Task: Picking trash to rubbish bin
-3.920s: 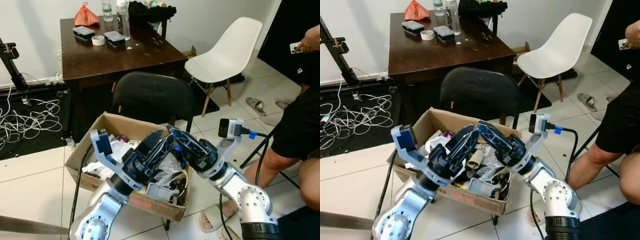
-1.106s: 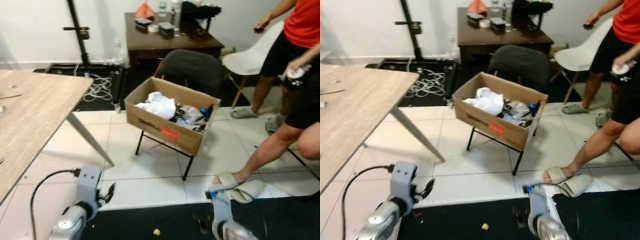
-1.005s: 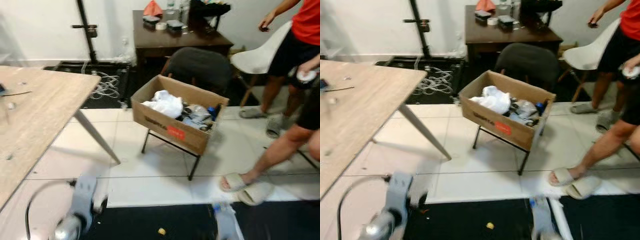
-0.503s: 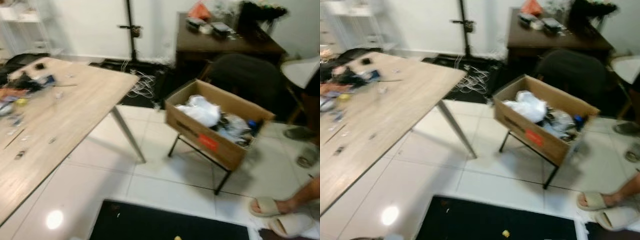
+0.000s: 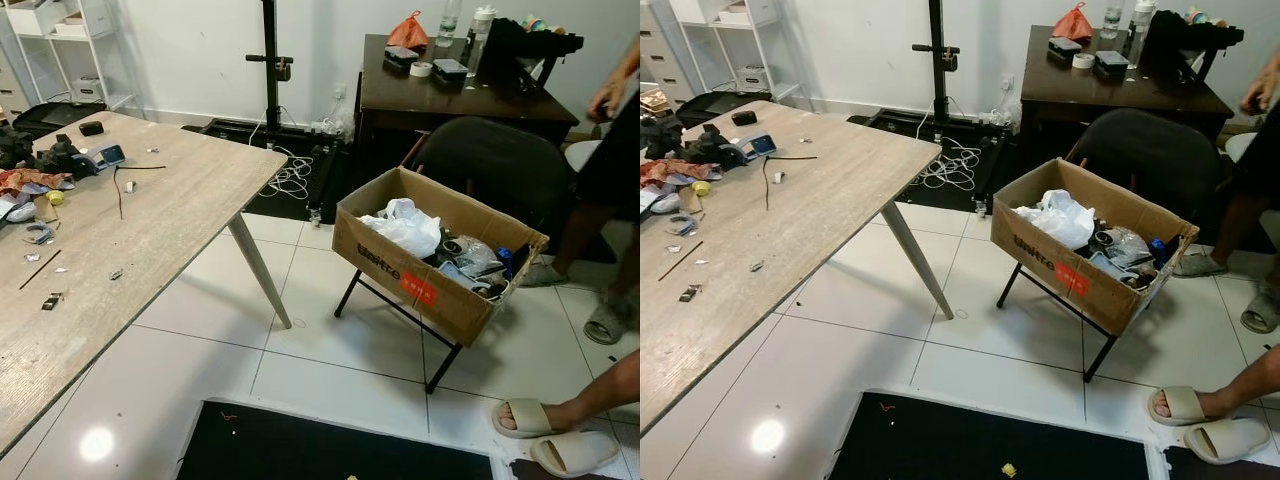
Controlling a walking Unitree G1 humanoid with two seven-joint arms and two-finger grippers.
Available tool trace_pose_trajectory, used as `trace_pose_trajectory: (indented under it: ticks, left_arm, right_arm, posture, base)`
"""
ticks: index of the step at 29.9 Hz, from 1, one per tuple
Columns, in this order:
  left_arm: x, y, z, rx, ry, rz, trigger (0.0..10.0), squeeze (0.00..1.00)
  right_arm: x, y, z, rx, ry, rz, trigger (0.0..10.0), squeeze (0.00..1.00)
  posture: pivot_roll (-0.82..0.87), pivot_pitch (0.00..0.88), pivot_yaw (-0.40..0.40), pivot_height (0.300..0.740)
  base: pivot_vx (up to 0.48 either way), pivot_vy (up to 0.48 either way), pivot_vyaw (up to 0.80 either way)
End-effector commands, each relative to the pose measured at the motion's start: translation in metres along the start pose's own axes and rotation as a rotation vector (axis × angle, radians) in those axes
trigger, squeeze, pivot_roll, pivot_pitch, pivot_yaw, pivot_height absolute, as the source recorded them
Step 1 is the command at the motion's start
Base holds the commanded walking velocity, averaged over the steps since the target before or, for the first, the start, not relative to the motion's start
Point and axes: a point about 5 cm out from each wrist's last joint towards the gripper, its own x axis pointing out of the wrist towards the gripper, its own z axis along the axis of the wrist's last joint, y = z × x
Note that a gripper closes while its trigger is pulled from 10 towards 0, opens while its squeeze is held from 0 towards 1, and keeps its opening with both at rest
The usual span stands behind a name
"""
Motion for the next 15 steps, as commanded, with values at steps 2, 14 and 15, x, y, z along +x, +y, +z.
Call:
trace_pose_trajectory:
  ticks: [2,14,15]
  left_arm:
    - [0.000,-0.008,-0.010,0.034,0.037,-0.025,10.0,0.00]
    - [0.000,-0.007,-0.006,0.018,0.023,-0.025,10.0,0.00]
    - [0.000,-0.007,-0.006,0.018,0.023,-0.025,10.0,0.00]
  right_arm:
    - [-0.001,0.002,-0.015,-0.024,0.054,0.000,10.0,0.00]
    - [0.002,0.018,0.004,-0.091,0.036,0.020,10.0,0.00]
    - [0.002,0.018,0.004,-0.091,0.036,0.020,10.0,0.00]
  posture:
    - [-0.12,0.187,0.030,0.740]
    - [-0.10,0.173,0.034,0.740]
    - [-0.10,0.173,0.034,0.740]
  base:
    - [0.000,0.000,0.00]
    - [0.000,0.000,0.00]
    - [0.000,0.000,0.00]
